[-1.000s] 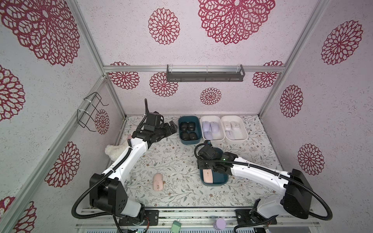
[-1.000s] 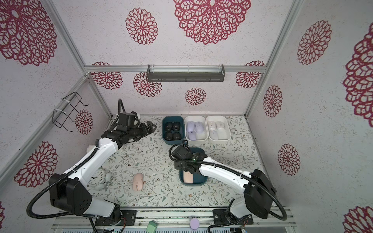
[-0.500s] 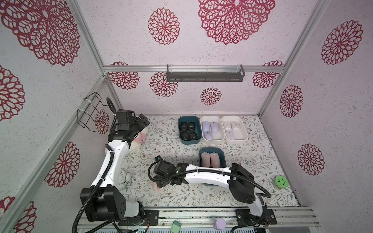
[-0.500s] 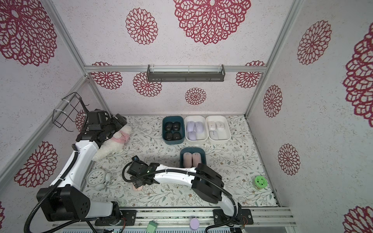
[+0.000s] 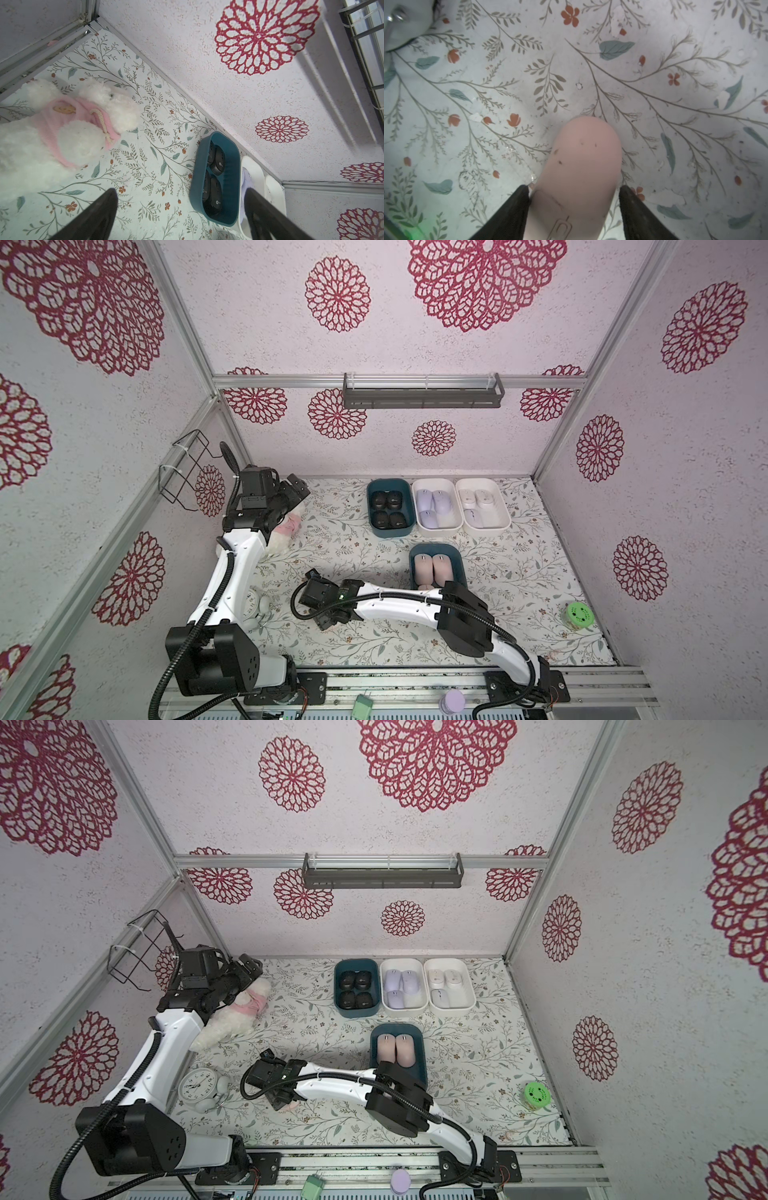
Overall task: Place the mice by color into the storage box
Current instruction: Adjust the mouse at the center of the board.
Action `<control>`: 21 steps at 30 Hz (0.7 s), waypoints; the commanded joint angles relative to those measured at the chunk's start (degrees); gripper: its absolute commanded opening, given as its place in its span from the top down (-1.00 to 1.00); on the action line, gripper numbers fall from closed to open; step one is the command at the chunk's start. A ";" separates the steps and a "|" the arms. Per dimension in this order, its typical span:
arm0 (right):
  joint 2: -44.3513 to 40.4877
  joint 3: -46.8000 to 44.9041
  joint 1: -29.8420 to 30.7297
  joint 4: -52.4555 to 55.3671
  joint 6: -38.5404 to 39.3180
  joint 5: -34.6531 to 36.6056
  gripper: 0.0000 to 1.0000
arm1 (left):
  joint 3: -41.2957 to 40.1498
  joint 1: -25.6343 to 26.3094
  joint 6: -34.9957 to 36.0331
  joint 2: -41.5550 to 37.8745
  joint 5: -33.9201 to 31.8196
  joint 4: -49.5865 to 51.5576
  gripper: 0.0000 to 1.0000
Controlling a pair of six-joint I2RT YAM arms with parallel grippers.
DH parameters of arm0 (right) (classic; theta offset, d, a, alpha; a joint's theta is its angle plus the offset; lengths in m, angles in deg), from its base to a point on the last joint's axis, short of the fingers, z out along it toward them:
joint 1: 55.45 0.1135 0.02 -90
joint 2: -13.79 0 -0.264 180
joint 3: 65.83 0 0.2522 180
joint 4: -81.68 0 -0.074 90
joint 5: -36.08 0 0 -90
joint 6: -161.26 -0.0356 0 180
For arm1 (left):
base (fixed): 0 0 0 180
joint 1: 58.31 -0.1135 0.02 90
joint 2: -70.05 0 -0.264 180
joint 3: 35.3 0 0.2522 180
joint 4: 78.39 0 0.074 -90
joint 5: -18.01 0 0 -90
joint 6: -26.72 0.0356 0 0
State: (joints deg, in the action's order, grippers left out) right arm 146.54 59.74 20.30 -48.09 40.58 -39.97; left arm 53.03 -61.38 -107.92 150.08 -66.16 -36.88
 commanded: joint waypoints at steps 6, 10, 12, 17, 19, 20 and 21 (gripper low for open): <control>-10.38 -12.53 -3.83 -0.65 1.05 0.30 -0.40 | -0.65 -0.18 -1.67 0.93 2.83 -1.75 -0.94; -13.78 -17.28 -6.05 -1.21 2.70 1.13 -0.46 | -1.07 0.23 -2.11 1.47 3.62 -2.43 -0.94; -15.62 -19.42 -7.98 -1.76 4.81 2.03 -0.55 | -1.24 0.97 -2.66 2.47 5.75 -3.33 -0.94; -16.12 -20.45 -10.80 1.27 7.92 5.66 -0.63 | 1.02 4.86 -1.43 6.42 8.44 -1.28 -0.94; -15.66 -20.43 -11.77 1.34 8.66 7.48 -0.63 | 1.59 6.02 -1.06 7.26 8.65 -0.51 -0.94; -15.15 -19.96 -12.17 0.93 9.10 7.75 -0.63 | 1.70 6.46 -0.98 7.43 8.84 -0.50 -0.94; -14.37 -18.90 -12.58 0.84 9.31 7.63 -0.63 | 1.64 6.73 -0.90 7.46 8.68 -0.50 -0.94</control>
State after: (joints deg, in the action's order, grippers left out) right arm 133.69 39.28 8.60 -48.68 47.27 -35.82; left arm 52.79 -55.64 -109.61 157.65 -58.69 -37.67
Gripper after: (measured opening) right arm 0.817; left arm 0.968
